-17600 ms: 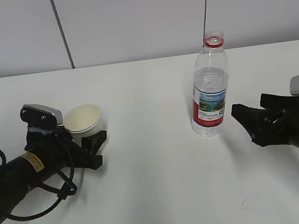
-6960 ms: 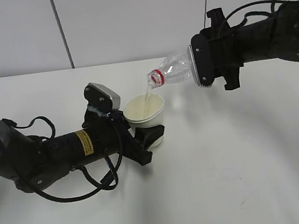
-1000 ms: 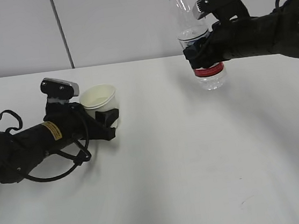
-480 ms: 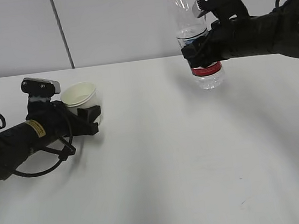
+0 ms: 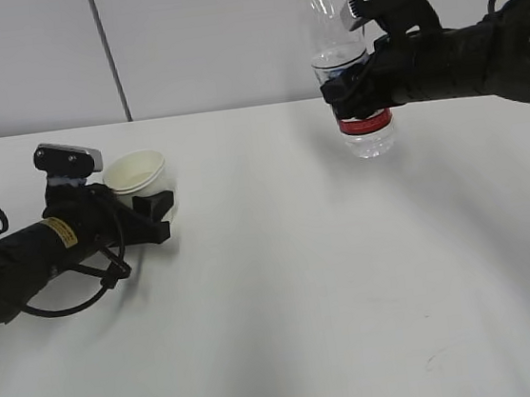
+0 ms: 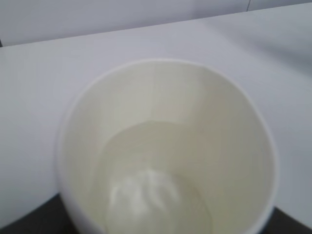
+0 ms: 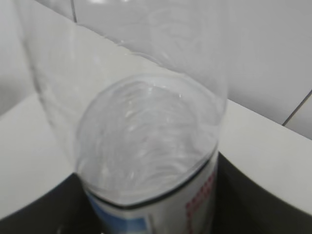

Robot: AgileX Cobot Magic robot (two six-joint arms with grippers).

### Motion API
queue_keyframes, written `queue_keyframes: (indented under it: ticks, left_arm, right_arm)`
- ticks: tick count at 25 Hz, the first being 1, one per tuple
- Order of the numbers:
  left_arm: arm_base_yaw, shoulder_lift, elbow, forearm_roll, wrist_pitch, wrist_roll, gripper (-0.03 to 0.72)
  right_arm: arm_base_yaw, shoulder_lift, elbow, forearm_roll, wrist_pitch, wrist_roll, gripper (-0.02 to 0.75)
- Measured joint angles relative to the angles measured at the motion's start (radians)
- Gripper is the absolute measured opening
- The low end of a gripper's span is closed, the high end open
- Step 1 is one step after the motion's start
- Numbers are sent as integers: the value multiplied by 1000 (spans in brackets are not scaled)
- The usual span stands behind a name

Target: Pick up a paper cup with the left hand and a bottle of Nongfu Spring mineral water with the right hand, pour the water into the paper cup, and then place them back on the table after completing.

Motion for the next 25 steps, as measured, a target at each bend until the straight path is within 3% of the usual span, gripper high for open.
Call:
queue_keyframes:
  ticks: [15, 25]
  left_arm:
    - [0, 0, -5, -1, 12, 3, 407]
    - [1, 0, -5, -24, 30, 3, 525]
  right_arm:
    - [0, 0, 0, 0, -14, 11, 395]
    - [0, 0, 0, -1, -17, 15, 395]
